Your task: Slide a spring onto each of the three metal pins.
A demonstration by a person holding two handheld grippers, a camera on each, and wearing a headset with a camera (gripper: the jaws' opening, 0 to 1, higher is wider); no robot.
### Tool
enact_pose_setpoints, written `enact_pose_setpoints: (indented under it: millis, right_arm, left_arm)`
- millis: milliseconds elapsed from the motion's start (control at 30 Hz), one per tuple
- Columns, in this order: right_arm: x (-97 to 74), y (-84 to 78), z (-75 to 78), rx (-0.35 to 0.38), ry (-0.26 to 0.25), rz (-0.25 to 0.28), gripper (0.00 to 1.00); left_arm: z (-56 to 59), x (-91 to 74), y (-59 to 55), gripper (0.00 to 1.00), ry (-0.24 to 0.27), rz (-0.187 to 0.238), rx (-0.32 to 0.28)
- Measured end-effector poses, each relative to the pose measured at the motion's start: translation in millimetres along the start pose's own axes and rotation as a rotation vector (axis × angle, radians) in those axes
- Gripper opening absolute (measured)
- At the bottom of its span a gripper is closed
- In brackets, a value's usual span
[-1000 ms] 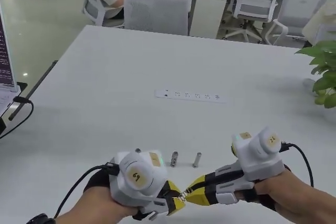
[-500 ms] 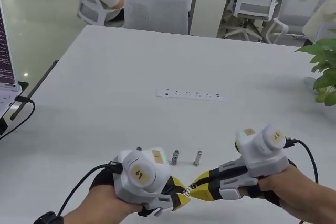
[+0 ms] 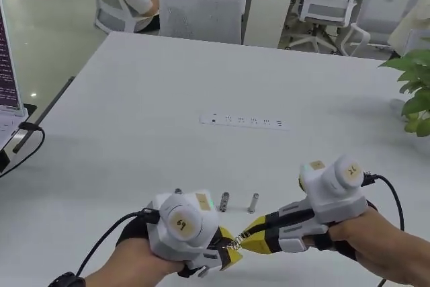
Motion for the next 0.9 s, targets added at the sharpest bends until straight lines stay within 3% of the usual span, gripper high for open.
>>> enact_pose_setpoints:
  millis: [367, 600, 900]
  right_arm:
    - [0.8, -0.1, -1.2, -0.024, 0.005, -0.023, 0.08]
    - [-0.2, 0.5, -4.0, -0.080, 0.012, -0.093, 0.08]
    - [-2.5, 5.9, -8.2, -0.160, 0.016, -0.175, 0.11]
  left_arm:
    - [0.9, -0.5, -0.5, 0.02, -0.011, 0.001, 0.031]
    - [3.5, 0.6, 0.6, 0.02, -0.023, 0.013, 0.041]
    - [8.7, -0.8, 9.5, 0.02, -0.046, 0.063, 0.034]
Point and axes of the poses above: the centre of the closed fingertips' face, and the gripper's own axes: x roughly forward along the fingers, z roughly to its right, y roughly out of its top, the point moved 3 cm from there along -x, roughly backward along the fingers, and after that the axes turned 3 degrees about y, right-handed, at the moved point
